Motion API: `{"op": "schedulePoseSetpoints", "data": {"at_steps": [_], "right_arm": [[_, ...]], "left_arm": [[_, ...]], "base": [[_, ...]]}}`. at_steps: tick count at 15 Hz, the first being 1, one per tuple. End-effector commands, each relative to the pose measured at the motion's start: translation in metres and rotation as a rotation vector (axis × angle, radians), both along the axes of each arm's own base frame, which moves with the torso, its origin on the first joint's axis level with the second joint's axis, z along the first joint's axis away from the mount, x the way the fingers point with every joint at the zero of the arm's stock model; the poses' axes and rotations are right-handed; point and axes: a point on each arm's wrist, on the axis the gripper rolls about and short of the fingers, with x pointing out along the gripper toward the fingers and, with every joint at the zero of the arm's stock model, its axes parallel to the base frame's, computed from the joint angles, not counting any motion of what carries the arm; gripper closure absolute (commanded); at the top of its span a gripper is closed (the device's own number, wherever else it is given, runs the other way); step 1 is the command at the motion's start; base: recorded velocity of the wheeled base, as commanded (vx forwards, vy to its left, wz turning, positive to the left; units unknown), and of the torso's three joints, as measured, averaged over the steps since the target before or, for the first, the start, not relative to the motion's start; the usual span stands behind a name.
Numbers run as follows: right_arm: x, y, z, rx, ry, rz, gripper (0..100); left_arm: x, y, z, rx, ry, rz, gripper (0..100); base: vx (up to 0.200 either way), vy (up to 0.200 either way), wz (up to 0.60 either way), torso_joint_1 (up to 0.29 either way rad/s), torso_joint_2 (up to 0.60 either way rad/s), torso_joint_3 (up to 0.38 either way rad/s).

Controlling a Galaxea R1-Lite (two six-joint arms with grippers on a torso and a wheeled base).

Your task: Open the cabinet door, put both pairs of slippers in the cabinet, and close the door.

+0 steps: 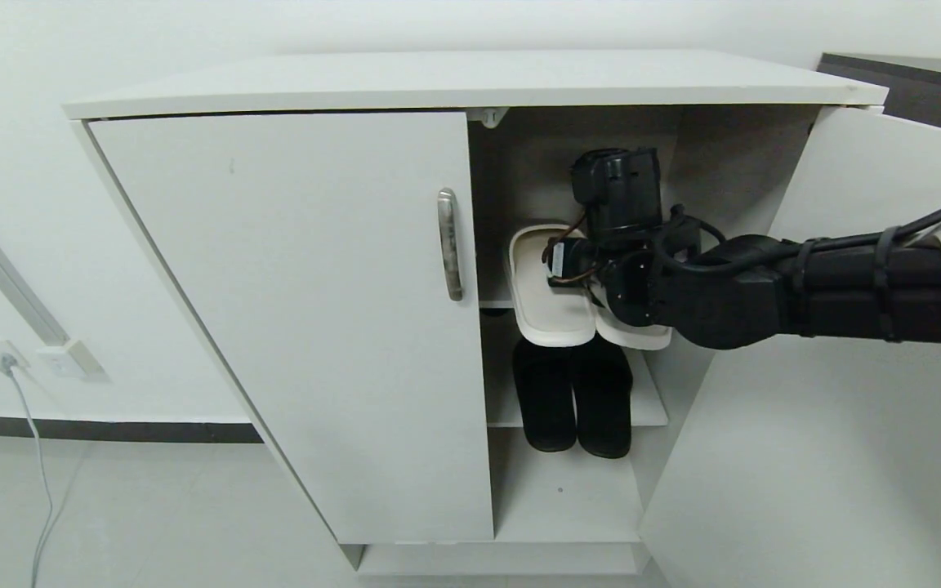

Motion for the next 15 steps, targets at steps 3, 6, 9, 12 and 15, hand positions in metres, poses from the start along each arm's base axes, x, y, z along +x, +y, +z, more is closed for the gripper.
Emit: {"op": "schedulePoseSetpoints", "data": {"at_steps": [3, 6, 9, 12, 15], "right_arm": [[0.013, 0.001, 0.003, -0.002, 0.0, -0.018, 100], [0.019, 0.002, 0.005, -0.007, 0.007, -0.027, 100], [0.026, 0.003, 0.003, -0.006, 0.003, -0.037, 100], [0.029, 0.004, 0.002, -0.005, 0.0, -0.039, 100], [0.03, 0.003, 0.002, -0.008, 0.002, -0.042, 100]], "left_arm": [[0.0, 0.0, 0.0, -0.002, 0.001, 0.001, 100], [0.0, 0.0, 0.0, -0.002, 0.001, 0.008, 100], [0.0, 0.0, 0.0, -0.002, 0.001, 0.008, 100], [0.0, 0.0, 0.0, -0.003, 0.001, 0.008, 100], [0.0, 0.0, 0.0, -0.003, 0.001, 0.01, 100]], "base": [[0.0, 0.0, 0.0, 0.0, 0.0, 0.0], [0.0, 0.0, 0.0, 0.0, 0.0, 0.0], [0.0, 0.0, 0.0, 0.0, 0.0, 0.0], [0.0, 0.0, 0.0, 0.0, 0.0, 0.0], [0.0, 0.0, 0.0, 0.0, 0.0, 0.0]]}}
